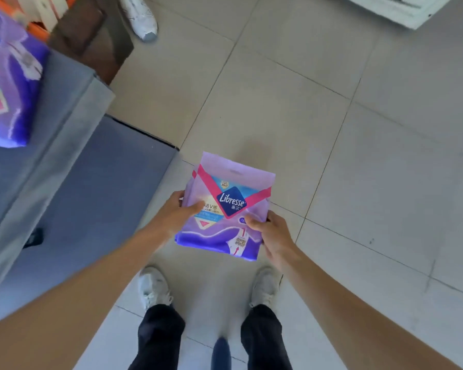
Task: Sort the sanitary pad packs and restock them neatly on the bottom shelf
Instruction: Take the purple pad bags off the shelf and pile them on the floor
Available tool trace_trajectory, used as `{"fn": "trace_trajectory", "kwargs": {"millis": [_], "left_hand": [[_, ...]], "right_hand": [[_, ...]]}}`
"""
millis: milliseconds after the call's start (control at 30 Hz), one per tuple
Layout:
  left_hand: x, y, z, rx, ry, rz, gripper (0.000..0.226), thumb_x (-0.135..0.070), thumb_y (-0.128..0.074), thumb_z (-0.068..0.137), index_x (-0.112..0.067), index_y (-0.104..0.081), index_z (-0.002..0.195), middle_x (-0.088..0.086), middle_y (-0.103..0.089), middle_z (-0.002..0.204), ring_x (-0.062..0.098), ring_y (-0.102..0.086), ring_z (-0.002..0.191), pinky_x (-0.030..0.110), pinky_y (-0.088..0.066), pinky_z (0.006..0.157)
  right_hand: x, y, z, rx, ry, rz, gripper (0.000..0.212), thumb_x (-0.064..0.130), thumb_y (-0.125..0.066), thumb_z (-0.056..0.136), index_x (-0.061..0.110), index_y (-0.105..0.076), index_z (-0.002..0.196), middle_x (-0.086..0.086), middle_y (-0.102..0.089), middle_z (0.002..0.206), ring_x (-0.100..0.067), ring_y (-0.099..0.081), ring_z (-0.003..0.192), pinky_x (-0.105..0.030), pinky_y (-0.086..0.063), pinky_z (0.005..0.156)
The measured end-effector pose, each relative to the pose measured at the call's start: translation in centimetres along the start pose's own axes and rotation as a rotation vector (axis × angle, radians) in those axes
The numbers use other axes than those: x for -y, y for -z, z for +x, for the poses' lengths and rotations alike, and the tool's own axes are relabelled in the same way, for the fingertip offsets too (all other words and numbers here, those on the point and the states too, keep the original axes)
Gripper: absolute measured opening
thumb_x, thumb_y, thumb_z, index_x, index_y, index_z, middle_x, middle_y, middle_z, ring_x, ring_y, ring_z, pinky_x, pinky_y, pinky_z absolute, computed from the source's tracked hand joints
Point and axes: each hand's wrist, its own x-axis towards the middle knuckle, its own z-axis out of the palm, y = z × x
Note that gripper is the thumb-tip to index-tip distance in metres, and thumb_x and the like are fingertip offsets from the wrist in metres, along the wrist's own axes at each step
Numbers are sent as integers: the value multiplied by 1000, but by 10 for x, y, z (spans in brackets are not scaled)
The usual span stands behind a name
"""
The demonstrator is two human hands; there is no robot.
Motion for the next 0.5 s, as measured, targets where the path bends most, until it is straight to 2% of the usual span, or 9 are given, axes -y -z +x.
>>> {"fn": "trace_trajectory", "kwargs": {"millis": [133,233,300,400,500], "left_hand": [[13,-4,66,32,-18,172,49,-44,-63,86,-10,-55,120,7,-70,110,20,-71,89,32,-58,74],[12,-24,114,50,-43,215,48,-49,-60,86,-15,-53,119,3,-70,109,21,-70,92,40,-58,82],[11,-42,142,58,-72,230,47,-48,-60,87,-14,-53,118,3,-69,110,22,-69,94,42,-57,85],[13,-68,178,72,-86,260,35,-43,-57,90,-15,-55,111,2,-68,108,23,-68,96,41,-56,88],[21,-89,203,84,-97,282,30,-40,-56,92,-16,-58,110,3,-69,110,24,-68,97,43,-54,91]], "right_hand": [[-23,-6,55,-39,-9,53,22,3,-69,82,8,-59,101,-6,-72,93,-20,-71,72,-25,-56,55],[-30,5,106,-105,3,80,20,3,-68,83,10,-60,99,-10,-71,100,-25,-70,78,-30,-58,62],[-34,18,139,-151,4,77,18,4,-69,83,11,-60,97,-12,-70,104,-29,-69,83,-36,-57,71],[-41,37,180,-196,8,78,31,4,-70,81,3,-59,111,-16,-70,110,-34,-69,92,-43,-56,81],[-50,50,205,-215,7,79,31,3,-69,82,3,-58,112,-16,-69,109,-34,-68,90,-42,-56,79]]}}
